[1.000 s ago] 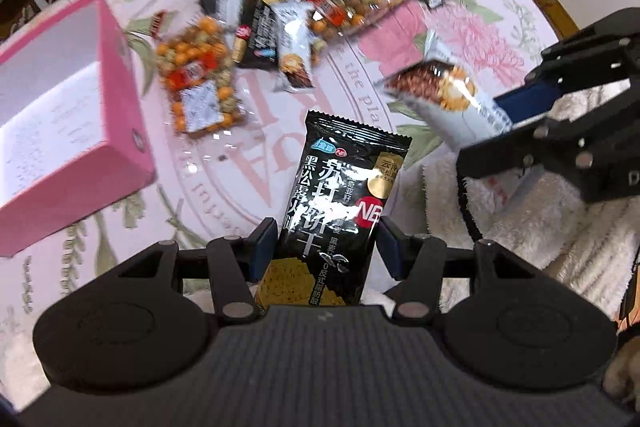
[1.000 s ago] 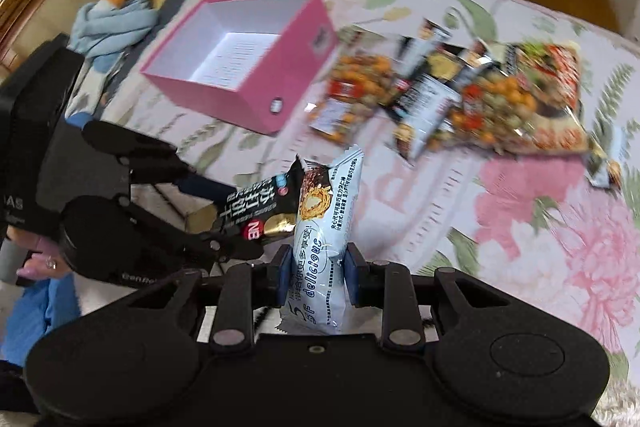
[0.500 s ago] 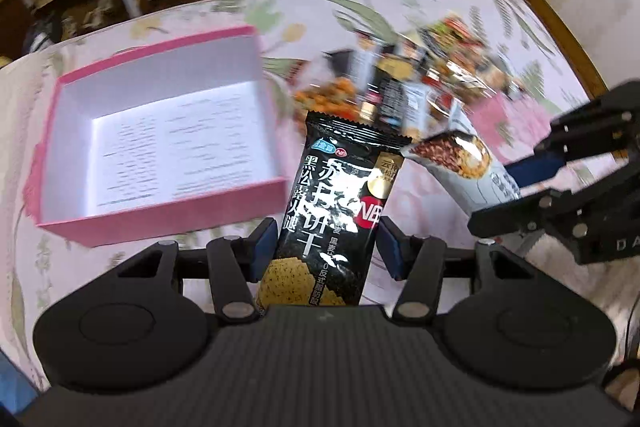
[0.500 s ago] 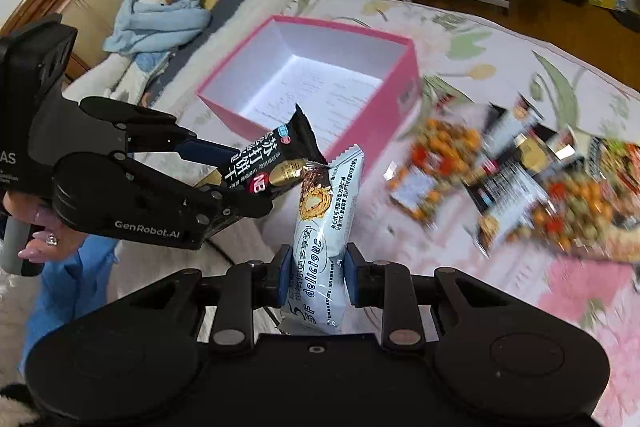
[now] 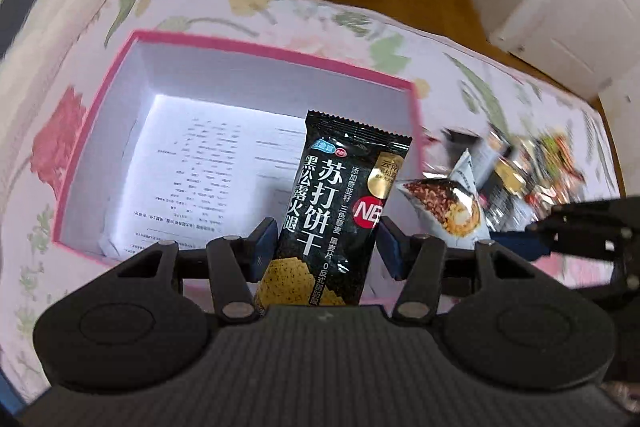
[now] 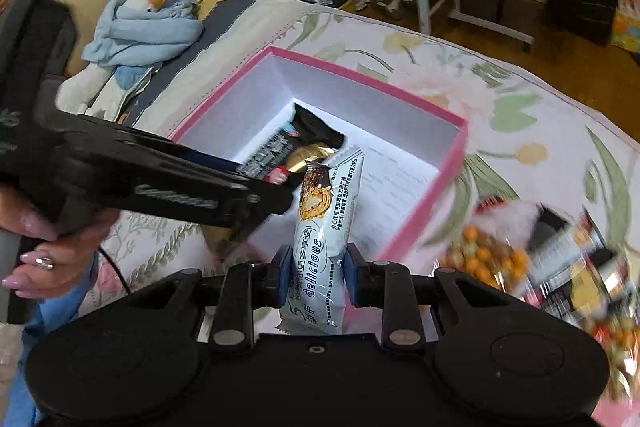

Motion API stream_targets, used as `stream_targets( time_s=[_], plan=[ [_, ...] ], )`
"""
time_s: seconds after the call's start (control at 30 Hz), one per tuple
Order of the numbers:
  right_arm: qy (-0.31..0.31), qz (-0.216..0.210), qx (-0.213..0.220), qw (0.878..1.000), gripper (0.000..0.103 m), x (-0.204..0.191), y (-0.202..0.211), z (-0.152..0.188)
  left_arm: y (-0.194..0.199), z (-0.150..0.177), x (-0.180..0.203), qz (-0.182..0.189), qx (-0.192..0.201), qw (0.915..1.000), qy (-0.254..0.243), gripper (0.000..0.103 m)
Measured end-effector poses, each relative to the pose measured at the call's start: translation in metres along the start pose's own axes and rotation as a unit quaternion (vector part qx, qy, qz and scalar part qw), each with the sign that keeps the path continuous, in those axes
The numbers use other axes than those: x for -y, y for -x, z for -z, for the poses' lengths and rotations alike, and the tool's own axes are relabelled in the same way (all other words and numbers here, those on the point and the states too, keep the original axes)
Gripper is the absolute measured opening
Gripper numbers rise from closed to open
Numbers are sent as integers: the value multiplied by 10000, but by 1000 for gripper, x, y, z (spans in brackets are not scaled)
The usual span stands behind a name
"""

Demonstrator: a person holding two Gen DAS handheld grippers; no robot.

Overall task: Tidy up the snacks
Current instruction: 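Carry both packets over the pink box and release them inside, then grasp another black NB packet with the left gripper while the right grasps a white bar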

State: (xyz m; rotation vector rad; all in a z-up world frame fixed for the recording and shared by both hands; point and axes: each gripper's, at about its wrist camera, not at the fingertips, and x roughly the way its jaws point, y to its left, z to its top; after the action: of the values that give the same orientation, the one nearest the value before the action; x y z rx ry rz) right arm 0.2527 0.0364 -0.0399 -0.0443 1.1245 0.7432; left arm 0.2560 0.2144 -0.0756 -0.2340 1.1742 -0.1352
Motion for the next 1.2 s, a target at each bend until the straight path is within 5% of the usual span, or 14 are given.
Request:
stream_targets(
  time_s=[0.27,0.6,0.83,1.2],
  plan=[
    [290,228,-443,9983,31,13,-70,-28,-72,-19,-33,-36,-389,9945,967,53],
    [1063,950,-656,9876,35,9,-103,-30,-116,-28,-31,-153,-699,9922,1025,55],
    [1028,982,-691,9874,39,6,-93,-28,-102,-23,-33,-48,-538,9938,977,56],
    [1239,1044,-419,9859,43,-20,-29,-8,-29,-4,-8,-3,-98,9999,62,56]
  ],
)
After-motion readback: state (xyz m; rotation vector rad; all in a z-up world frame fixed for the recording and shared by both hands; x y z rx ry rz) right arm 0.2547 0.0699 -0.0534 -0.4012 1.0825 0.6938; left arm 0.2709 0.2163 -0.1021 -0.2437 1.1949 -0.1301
